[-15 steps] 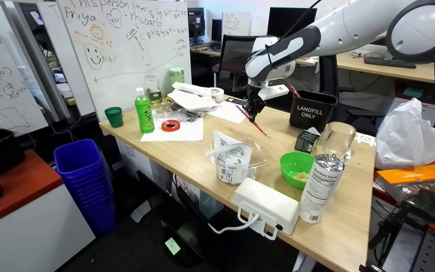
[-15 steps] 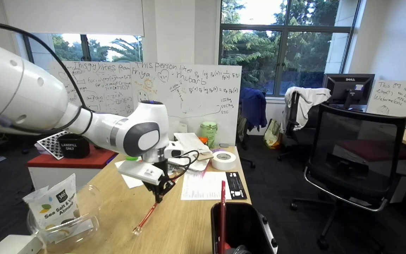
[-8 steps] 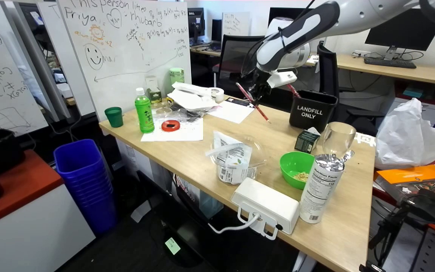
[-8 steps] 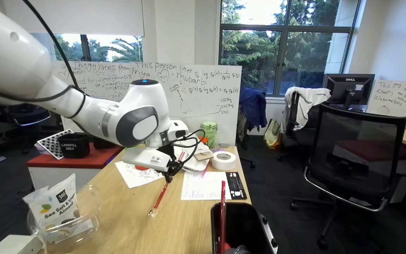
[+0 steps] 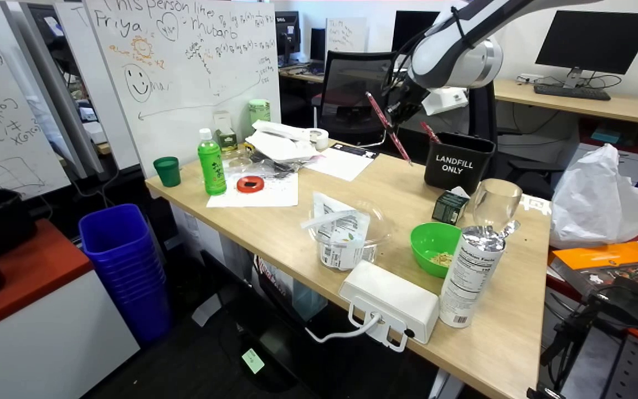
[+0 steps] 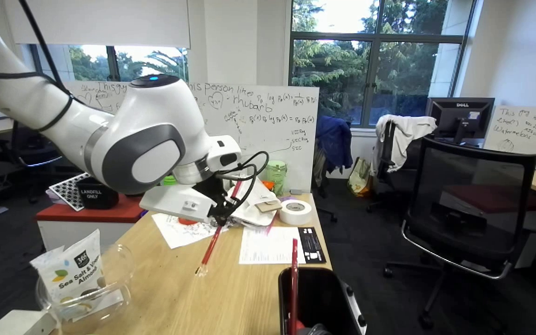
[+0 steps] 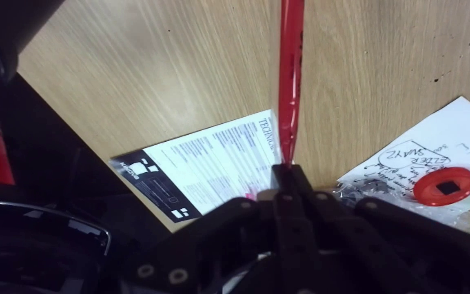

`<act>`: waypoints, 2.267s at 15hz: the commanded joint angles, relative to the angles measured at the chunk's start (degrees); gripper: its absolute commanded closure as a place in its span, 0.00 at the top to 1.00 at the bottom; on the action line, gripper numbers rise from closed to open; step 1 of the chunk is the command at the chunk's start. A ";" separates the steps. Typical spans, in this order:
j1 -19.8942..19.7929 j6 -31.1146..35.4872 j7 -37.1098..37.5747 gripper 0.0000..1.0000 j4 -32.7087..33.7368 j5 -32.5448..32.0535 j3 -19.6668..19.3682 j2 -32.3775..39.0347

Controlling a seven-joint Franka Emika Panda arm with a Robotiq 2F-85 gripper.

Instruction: Take the straw from the table and put it in the black storage box

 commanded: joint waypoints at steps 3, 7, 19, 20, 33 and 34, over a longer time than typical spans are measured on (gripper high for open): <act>1.35 14.57 5.74 0.00 -13.85 -0.02 -3.08 -7.54; 8.20 25.38 13.74 0.00 -18.29 0.52 -12.53 -8.56; 12.77 23.87 16.68 0.02 -19.04 -0.95 -19.36 -7.19; 12.77 23.87 16.68 0.02 -19.03 -0.95 -19.36 -7.19; -4.89 36.48 15.09 0.00 -11.81 -10.65 -9.31 -7.54; -4.38 36.36 15.15 0.00 -11.71 -9.43 -10.65 -7.18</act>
